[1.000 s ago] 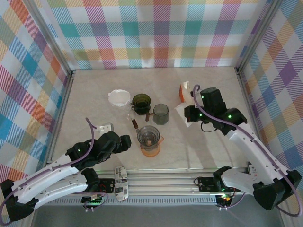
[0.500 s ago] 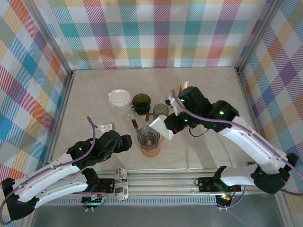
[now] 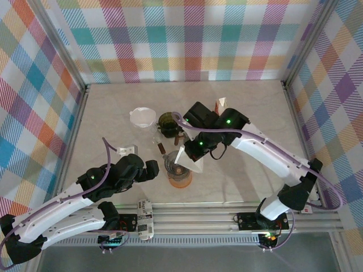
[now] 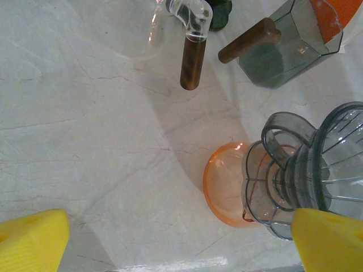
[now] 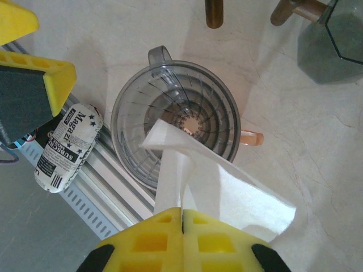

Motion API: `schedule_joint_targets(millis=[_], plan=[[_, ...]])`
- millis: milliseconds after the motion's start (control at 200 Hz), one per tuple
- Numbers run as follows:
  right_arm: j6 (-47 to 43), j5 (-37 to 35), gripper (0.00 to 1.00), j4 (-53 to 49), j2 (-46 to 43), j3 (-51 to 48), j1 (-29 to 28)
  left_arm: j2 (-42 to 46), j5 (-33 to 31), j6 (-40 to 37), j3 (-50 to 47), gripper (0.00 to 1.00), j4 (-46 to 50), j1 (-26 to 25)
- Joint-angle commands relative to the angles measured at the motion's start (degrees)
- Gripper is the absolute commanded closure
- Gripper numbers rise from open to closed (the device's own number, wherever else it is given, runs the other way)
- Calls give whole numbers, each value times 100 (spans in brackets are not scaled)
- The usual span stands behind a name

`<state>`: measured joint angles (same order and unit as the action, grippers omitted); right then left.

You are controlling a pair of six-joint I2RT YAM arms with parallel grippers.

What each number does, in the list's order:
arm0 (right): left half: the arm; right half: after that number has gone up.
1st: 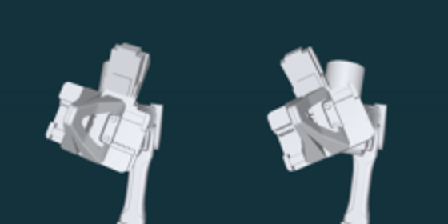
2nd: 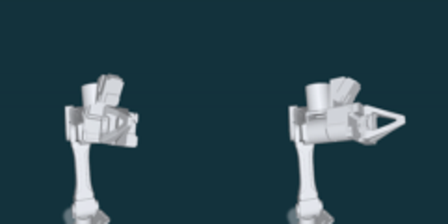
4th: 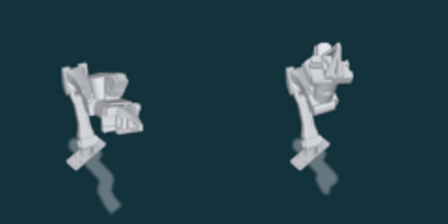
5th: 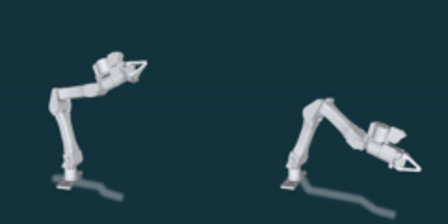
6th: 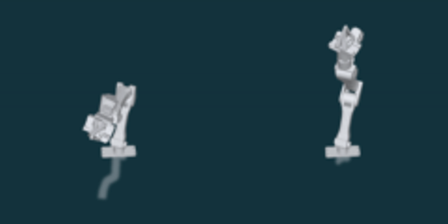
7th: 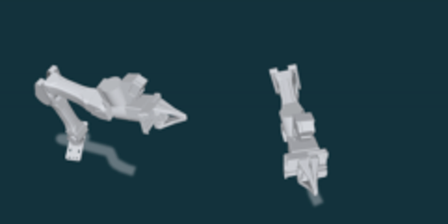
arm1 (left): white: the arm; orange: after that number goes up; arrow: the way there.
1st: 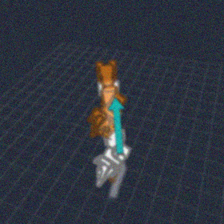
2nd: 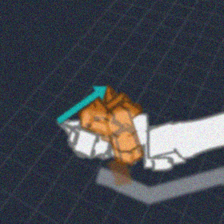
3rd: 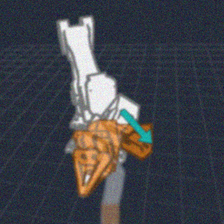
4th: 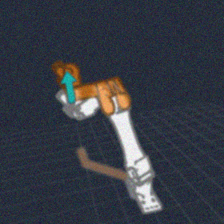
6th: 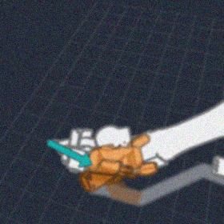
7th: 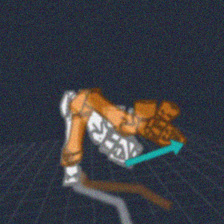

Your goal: Place the coffee filter in the dripper

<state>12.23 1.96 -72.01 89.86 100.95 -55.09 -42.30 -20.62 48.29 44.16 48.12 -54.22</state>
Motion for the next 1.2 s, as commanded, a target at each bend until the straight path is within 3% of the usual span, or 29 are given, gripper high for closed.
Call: schedule_joint_targets(millis=[0, 510, 885, 1025, 1195], plan=[[-210, -95, 100, -297, 273, 374, -146, 64, 30, -125, 178, 0, 149, 50], [-362, 163, 99, -264, 1119, 777, -448, 176, 110, -110, 138, 0, 169, 65], [-251, 340, 96, 269, 1228, 171, -491, 169, 169, -83, 95, 0, 143, 69], [-212, 316, 93, 397, 1209, -11, -493, 161, 181, -73, 83, 0, 128, 69], [-191, 257, 82, 525, 1097, -109, -490, 152, 207, -65, 79, 0, 119, 69]])
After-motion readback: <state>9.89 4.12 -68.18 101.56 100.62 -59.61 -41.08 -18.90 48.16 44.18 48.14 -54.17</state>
